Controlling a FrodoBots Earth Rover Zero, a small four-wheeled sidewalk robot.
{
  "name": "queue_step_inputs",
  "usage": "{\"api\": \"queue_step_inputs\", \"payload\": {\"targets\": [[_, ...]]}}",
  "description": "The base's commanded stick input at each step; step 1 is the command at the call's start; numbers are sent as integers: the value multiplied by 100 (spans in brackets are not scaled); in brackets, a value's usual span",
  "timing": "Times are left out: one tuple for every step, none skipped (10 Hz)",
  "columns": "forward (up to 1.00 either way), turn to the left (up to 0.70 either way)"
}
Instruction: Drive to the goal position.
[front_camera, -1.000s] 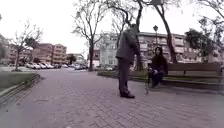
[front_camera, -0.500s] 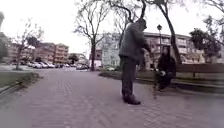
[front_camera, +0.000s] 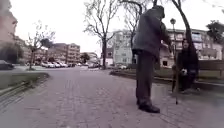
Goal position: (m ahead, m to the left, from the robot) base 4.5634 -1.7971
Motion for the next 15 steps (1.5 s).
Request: {"api": "queue_step_inputs", "payload": {"targets": [[70, 27], [70, 27], [70, 27], [70, 27], [70, 27], [70, 27], [70, 27], [70, 17], [70, 0], [70, 0], [70, 0], [70, 0], [70, 0], [70, -27], [70, -27]]}}
